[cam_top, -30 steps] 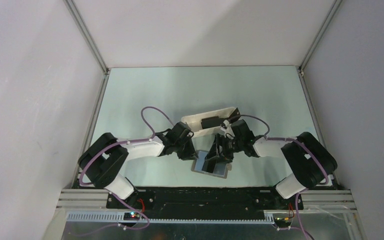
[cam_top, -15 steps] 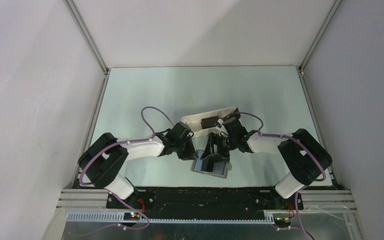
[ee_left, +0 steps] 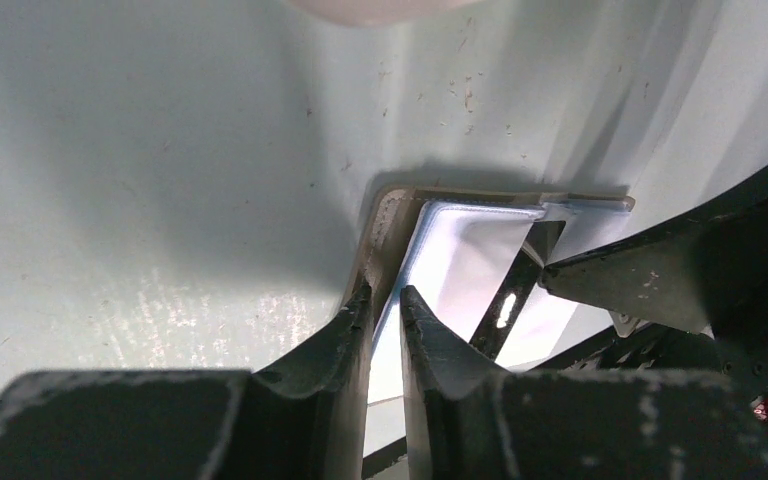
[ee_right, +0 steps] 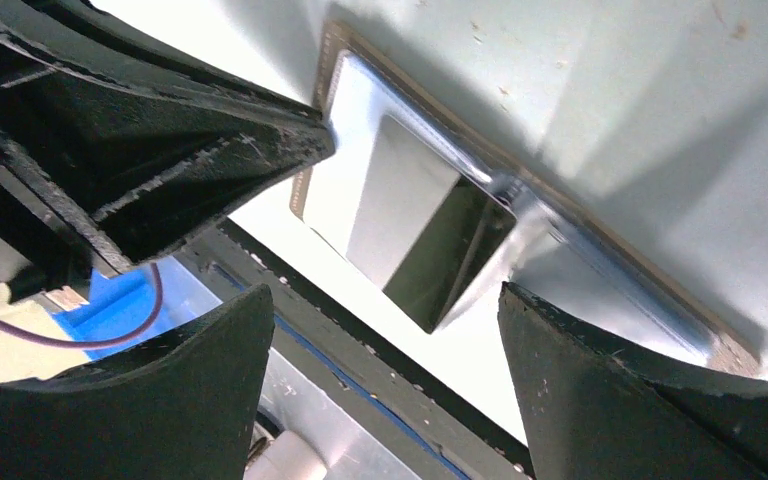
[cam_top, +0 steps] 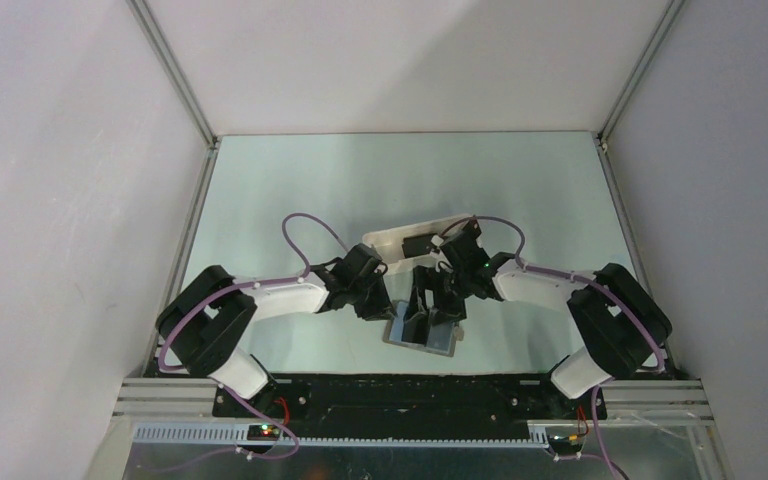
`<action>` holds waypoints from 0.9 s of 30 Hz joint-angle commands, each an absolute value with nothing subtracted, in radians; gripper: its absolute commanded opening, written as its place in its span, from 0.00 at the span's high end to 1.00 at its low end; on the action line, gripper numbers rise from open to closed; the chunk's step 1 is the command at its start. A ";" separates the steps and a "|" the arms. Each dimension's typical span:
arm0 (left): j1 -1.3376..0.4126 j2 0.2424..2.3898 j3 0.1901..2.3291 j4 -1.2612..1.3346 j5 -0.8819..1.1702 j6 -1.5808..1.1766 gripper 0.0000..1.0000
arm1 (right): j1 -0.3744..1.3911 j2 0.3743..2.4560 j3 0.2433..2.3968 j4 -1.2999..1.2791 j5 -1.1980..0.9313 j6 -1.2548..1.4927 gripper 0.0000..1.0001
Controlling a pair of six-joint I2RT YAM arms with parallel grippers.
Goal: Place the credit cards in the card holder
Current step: Insert the credit card into the card holder.
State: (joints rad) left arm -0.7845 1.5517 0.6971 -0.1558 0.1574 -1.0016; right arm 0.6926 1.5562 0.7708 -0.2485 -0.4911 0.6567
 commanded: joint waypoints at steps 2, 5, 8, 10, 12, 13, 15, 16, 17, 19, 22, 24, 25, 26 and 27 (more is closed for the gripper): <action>-0.792 1.561 0.672 -0.207 0.117 -0.976 0.77 | 0.698 1.528 0.774 -0.371 -0.418 0.602 0.15; -0.791 1.563 0.672 -0.214 0.116 -0.974 0.77 | 0.706 1.559 0.774 -0.319 -0.470 0.630 0.22; -0.792 1.566 0.672 -0.216 0.118 -0.973 0.77 | 0.711 1.608 0.775 -0.247 -0.520 0.662 0.30; -0.791 1.566 0.671 -0.218 0.119 -0.971 0.77 | 0.712 1.630 0.775 -0.196 -0.549 0.689 0.36; -0.792 1.566 0.670 -0.219 0.119 -0.972 0.77 | 0.713 1.648 0.779 -0.144 -0.581 0.721 0.40; -0.792 1.566 0.670 -0.218 0.119 -0.972 0.77 | 0.715 1.655 0.784 -0.130 -0.593 0.738 0.42; -0.792 1.566 0.671 -0.219 0.121 -0.971 0.77 | 0.719 1.674 0.803 -0.103 -0.620 0.754 0.44; -0.791 1.563 0.671 -0.217 0.122 -0.971 0.77 | 0.720 1.676 0.820 -0.098 -0.629 0.754 0.45; -0.792 1.562 0.672 -0.218 0.121 -0.971 0.77 | 0.723 1.675 0.827 -0.099 -0.630 0.755 0.45; -0.792 1.557 0.672 -0.219 0.120 -0.971 0.77 | 0.724 1.663 0.841 -0.094 -0.639 0.753 0.45; -0.791 1.539 0.671 -0.220 0.119 -0.970 0.76 | 0.725 1.635 0.847 -0.138 -0.614 0.731 0.44; -0.789 1.514 0.671 -0.221 0.120 -0.968 0.71 | 0.725 1.599 0.848 -0.201 -0.577 0.696 0.41; -0.788 1.488 0.670 -0.223 0.119 -0.966 0.67 | 0.726 1.571 0.847 -0.255 -0.545 0.683 0.40; -0.784 1.474 0.670 -0.224 0.118 -0.964 0.65 | 0.725 1.541 0.847 -0.286 -0.524 0.656 0.36; -0.781 1.443 0.665 -0.225 0.120 -0.962 0.61 | 0.725 1.527 0.847 -0.344 -0.491 0.641 0.33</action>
State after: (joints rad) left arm -0.7849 1.5227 0.6888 -0.1692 0.1528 -0.9970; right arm 0.7189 1.6363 0.8017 -0.2131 -0.5747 0.7136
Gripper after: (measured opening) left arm 0.338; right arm 0.622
